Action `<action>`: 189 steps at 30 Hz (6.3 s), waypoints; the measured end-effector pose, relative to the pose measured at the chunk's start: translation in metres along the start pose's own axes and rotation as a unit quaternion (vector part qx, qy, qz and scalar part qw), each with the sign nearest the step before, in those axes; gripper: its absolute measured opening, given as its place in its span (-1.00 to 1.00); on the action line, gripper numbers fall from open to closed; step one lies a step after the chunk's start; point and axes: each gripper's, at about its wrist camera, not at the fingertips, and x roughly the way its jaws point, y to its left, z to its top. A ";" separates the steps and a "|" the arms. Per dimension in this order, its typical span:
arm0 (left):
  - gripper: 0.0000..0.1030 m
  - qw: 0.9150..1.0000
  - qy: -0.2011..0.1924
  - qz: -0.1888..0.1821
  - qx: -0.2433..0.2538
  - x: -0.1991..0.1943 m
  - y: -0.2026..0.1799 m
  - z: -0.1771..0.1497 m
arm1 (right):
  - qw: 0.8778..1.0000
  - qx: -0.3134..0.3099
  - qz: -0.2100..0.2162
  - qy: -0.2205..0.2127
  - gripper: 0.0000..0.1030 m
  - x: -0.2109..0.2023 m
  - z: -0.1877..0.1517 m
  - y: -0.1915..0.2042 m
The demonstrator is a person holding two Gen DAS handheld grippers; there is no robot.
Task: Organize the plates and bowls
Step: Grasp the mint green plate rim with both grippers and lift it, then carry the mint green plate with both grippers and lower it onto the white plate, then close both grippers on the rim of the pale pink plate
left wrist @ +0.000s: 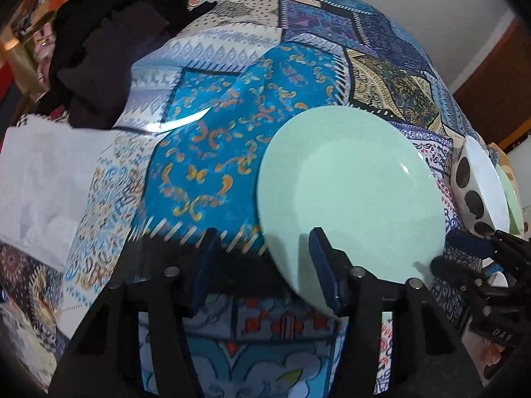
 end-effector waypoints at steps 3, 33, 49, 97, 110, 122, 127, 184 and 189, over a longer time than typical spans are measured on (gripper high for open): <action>-0.14 1.000 -0.005 0.003 0.011 0.006 -0.005 0.005 | 1.000 0.007 0.005 0.000 -0.14 0.003 0.001 -0.002; -0.45 1.000 0.008 -0.008 -0.012 -0.048 0.030 -0.058 | 0.999 -0.022 0.032 0.017 -0.41 0.012 0.015 0.026; -0.43 1.000 0.010 -0.014 -0.021 -0.014 0.042 -0.019 | 0.999 -0.013 0.041 0.028 -0.42 0.038 0.034 0.028; -0.42 0.996 -0.076 -0.015 0.048 -0.167 -0.068 -0.097 | 0.993 0.033 0.048 -0.098 -0.53 -0.133 -0.072 -0.004; -0.42 0.995 -0.051 -0.037 0.082 -0.158 -0.114 -0.117 | 0.992 0.077 0.037 -0.097 -0.53 -0.144 -0.117 -0.036; -0.41 0.993 -0.010 -0.052 0.106 -0.126 -0.144 -0.130 | 0.992 0.106 0.032 -0.068 -0.53 -0.133 -0.150 -0.059; -0.41 0.992 0.004 -0.053 0.116 -0.113 -0.155 -0.135 | 0.991 0.114 0.029 -0.057 -0.52 -0.127 -0.159 -0.066; 0.21 0.978 -0.082 -0.083 0.171 -0.161 -0.237 -0.110 | 0.969 0.143 -0.069 -0.191 -0.19 -0.221 -0.182 -0.126; 0.34 0.977 -0.073 -0.093 0.178 -0.147 -0.267 -0.097 | 0.964 0.162 -0.086 -0.192 -0.12 -0.222 -0.189 -0.146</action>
